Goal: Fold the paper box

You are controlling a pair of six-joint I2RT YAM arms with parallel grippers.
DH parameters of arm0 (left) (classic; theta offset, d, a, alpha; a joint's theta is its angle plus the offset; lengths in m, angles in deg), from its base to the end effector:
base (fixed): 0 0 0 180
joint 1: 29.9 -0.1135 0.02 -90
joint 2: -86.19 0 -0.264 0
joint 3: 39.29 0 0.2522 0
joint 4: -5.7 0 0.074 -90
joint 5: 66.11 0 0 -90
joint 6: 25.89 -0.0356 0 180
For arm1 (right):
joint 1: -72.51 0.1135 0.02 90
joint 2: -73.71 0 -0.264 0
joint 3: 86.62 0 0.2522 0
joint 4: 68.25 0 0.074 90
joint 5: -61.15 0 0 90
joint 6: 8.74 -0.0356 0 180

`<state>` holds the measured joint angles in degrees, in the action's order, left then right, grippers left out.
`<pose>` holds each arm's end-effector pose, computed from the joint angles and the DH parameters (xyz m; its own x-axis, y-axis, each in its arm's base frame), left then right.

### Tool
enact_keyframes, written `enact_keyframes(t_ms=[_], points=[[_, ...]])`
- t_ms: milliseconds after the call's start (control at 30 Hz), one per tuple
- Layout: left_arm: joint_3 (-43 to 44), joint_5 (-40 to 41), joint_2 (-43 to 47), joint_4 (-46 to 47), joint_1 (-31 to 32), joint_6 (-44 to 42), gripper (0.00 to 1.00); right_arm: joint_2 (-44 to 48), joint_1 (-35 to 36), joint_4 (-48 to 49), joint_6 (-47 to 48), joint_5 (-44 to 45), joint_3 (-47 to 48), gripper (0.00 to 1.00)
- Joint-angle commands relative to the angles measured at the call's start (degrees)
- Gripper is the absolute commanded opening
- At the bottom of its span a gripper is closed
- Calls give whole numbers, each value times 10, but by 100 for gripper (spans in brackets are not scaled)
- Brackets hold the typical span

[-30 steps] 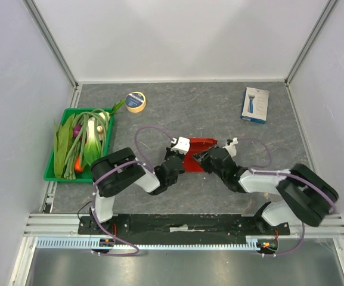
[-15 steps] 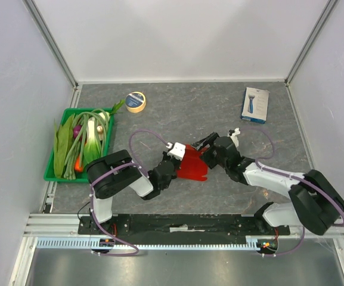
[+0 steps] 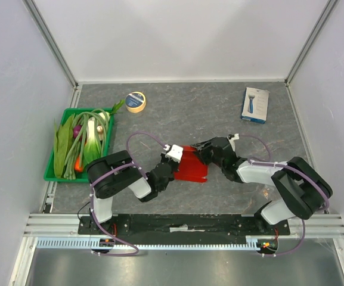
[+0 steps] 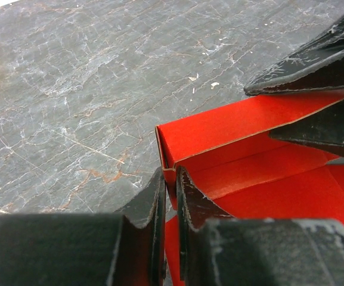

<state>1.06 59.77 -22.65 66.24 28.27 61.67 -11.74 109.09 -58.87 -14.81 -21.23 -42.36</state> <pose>0.1757 -0.2435 0.1145 -0.0566 0.1566 -0.9860 0.3850 0.9147 0.1232 0.2290 0.1641 0.1530 -0.4526 0.8915 0.0204 0.4738 0.2211 0.8524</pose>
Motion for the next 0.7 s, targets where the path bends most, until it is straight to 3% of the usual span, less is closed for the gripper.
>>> enact_keyframes(t_ms=[0, 67, 167, 200, 300, 333, 367, 433, 533, 667], points=[[-12, 15, -12, 70, -2, 16, 2, 33, -3, 39, -46, 69, -32, 41], [-15, 25, -16, 80, -3, 17, 2, 47, -2, 40, -47, 81, -40, 41], [-8, 66, -21, 68, -2, 40, 2, 56, 0, 43, -72, 100, -60, 29], [-1, 73, -22, 63, -2, 44, 2, 48, 0, 49, -80, 94, -67, 17], [24, 121, -28, 21, 0, 65, 2, 15, 9, 95, -103, 78, -75, 2], [36, 144, -30, -6, 2, 80, 2, 6, 16, 110, -112, 68, -76, 0], [52, 216, -43, -34, 4, 93, 2, -4, 18, 123, -126, 64, -78, 0], [93, 262, -59, -75, 6, 105, 2, -26, 29, 151, -140, 60, -87, 0], [98, 279, -90, -6, 8, 67, 2, -42, 40, 154, -161, 57, -88, 0], [100, 285, -87, -7, 12, 50, 2, -52, 41, 151, -173, 60, -79, 0]])
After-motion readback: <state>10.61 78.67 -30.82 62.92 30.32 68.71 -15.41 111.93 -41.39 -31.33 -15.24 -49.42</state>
